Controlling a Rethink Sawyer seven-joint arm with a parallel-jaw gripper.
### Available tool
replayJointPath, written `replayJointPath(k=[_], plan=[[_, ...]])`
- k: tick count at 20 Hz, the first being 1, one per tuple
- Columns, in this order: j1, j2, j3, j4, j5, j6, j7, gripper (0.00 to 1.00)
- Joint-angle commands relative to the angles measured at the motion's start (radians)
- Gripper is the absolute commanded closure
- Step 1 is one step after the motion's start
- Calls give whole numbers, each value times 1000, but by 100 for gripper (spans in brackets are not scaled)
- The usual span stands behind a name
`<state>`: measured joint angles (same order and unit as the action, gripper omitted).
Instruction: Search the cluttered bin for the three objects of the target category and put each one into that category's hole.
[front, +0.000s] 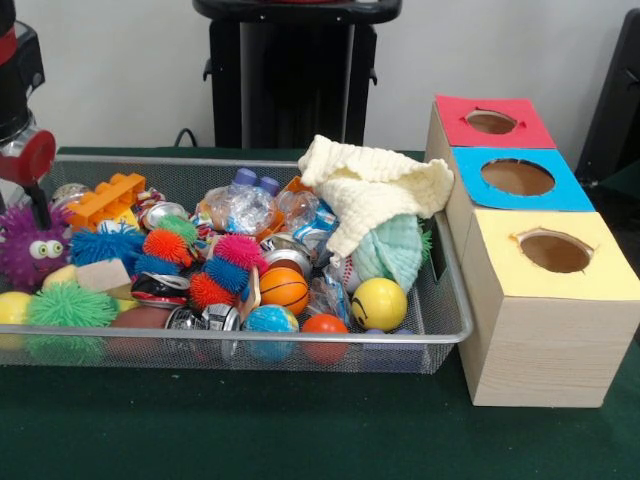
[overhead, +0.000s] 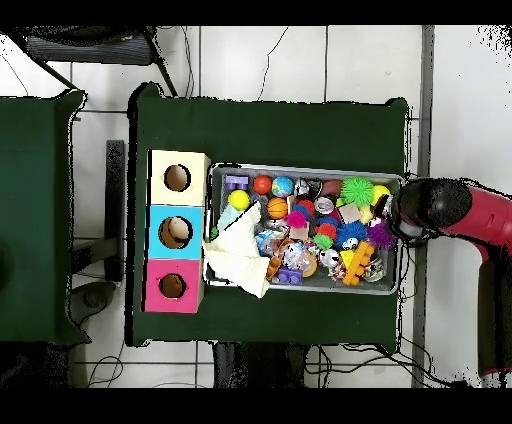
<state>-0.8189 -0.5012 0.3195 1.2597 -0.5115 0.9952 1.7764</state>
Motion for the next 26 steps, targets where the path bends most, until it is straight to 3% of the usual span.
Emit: replayJointPath(k=[1, 11, 16, 22, 26], plan=[[-22, 89, 79, 39, 18, -66, -136, 0], [-35, 113, 56, 108, 37, -173, -47, 0], [-31, 196, 45, 70, 14, -253, -26, 0], [-18, 248, 22, 45, -3, -356, 10, 0], [7, 281, -7, 7, -4, -340, 10, 0]])
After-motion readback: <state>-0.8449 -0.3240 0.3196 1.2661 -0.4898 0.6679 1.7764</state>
